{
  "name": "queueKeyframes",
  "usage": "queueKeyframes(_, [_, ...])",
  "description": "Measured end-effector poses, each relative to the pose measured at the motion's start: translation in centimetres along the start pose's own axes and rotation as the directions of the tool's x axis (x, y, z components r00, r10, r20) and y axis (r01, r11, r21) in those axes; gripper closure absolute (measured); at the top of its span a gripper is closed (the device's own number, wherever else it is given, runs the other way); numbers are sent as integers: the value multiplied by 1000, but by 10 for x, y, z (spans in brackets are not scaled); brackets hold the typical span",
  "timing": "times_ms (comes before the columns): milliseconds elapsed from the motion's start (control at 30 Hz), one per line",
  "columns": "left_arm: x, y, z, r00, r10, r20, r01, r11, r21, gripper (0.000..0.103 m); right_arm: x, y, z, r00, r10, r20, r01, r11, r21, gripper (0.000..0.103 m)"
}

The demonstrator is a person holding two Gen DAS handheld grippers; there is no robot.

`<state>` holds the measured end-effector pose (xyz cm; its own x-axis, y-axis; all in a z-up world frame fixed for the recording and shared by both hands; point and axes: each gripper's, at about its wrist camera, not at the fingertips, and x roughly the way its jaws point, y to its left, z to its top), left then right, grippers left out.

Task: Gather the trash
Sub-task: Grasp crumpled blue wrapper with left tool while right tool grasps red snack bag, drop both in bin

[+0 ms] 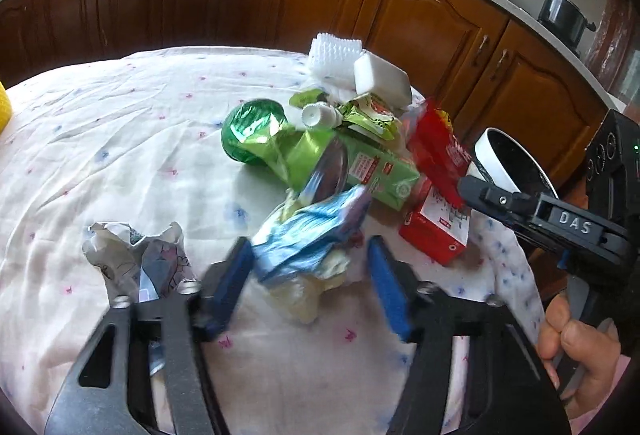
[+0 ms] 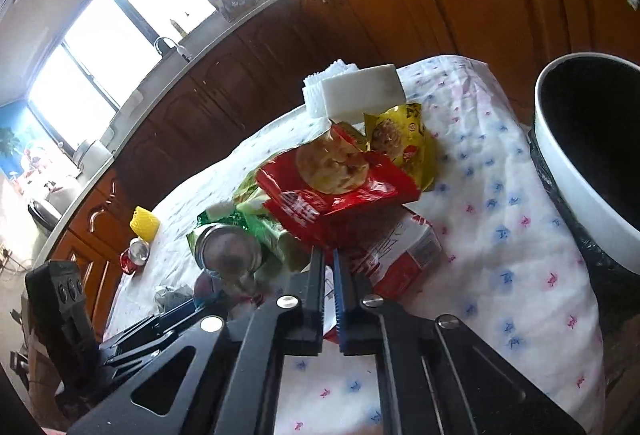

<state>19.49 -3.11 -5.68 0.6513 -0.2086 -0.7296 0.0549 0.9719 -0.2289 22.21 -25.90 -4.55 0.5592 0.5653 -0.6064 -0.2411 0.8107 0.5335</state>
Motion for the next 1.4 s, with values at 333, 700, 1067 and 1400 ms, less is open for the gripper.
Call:
queueKeyframes(333, [-9,2,-8,999,-53,0,53,999,-3,81,-21,-17,17,996,-28,88,23,998,52,52])
queueKeyframes(700, [-29,-9,-13,993,-116,15,116,993,14,82,25,-43,45,999,31,-15,-30,999,39,80])
queueKeyframes(1067, [-37,-36,-3,983,-180,37,178,983,53,82,-46,-39,30,991,45,129,-49,998,29,91])
queueKeyframes(1400, [-35,-81,7,970,-240,31,235,965,119,82,-109,-83,33,966,-36,257,7,993,116,92])
